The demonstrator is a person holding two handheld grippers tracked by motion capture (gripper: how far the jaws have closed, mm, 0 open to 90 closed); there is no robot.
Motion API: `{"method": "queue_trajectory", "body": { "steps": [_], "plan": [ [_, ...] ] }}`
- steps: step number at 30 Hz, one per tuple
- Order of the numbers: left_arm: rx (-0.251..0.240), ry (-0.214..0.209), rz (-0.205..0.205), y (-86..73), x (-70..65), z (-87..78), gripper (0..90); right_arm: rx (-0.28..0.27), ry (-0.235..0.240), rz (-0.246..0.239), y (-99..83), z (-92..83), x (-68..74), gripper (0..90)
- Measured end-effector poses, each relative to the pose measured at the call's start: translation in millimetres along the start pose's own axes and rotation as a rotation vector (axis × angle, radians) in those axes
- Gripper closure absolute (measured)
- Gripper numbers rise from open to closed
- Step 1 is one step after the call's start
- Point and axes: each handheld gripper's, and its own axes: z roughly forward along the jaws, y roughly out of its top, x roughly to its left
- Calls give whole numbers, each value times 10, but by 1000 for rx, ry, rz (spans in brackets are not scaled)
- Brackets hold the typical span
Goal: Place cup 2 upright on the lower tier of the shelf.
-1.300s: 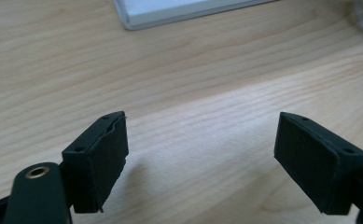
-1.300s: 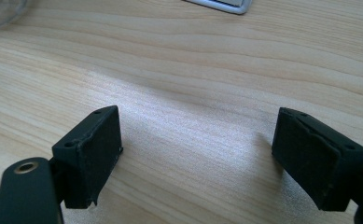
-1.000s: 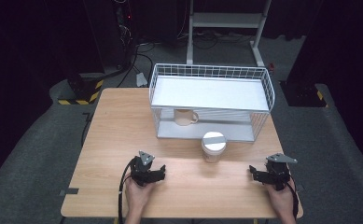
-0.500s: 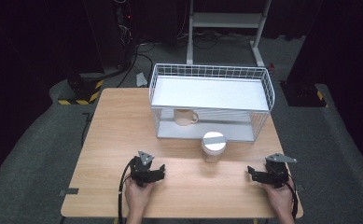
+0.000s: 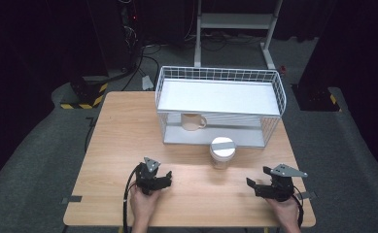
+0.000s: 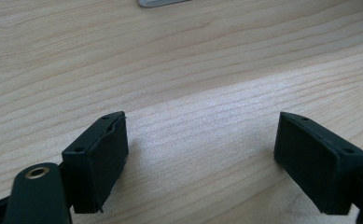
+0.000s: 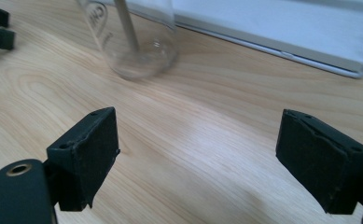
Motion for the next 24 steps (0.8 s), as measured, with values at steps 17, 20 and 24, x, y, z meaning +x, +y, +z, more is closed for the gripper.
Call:
{"method": "queue_trajectory", "body": {
  "steps": [17,20,24],
  "plan": [
    [0,-1,-1,0,1,1,180,-27,70,-44,283,160,240,92],
    [-1,-1,-1,0,2,1,180,-44,70,-62,373,194,289,91],
    [0,-1,-1,0,2,1,180,-30,72,-78,454,291,344,90]
  ]
}}
